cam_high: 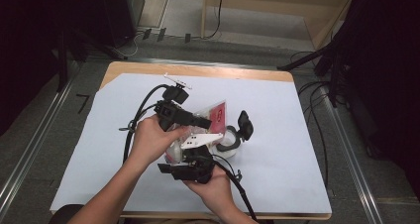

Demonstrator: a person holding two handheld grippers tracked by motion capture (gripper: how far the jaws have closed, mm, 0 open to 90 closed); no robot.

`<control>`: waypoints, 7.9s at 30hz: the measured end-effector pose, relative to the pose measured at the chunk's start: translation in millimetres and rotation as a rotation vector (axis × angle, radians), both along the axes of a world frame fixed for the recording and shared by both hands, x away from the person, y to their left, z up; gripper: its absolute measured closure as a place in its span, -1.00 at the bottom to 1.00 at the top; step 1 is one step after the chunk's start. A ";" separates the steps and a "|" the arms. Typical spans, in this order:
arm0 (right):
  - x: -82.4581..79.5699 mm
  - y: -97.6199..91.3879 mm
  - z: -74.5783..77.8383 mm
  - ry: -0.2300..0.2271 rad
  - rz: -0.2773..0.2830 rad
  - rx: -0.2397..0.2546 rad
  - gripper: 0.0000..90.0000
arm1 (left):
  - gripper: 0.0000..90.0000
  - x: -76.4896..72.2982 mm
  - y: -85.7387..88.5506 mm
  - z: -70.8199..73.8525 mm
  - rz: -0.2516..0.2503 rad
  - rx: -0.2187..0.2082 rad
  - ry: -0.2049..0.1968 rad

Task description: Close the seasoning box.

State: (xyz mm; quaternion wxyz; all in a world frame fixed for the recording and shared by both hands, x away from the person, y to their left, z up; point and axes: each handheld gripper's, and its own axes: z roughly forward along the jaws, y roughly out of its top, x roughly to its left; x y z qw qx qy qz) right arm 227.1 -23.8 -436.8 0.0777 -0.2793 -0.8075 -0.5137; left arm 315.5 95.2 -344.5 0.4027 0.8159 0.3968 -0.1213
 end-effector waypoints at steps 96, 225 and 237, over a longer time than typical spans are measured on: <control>-3.1 -2.9 4.9 -0.025 -0.013 -0.020 0.41 | 0.53 3.1 -7.7 3.6 -0.023 0.000 0.014; -4.0 -0.6 5.4 -0.071 -0.050 -0.050 0.41 | 0.77 3.9 -14.5 7.1 -0.045 0.045 -0.024; -2.9 -1.2 6.6 -0.055 -0.055 -0.037 0.41 | 0.74 6.2 -15.9 8.2 -0.044 0.045 -0.003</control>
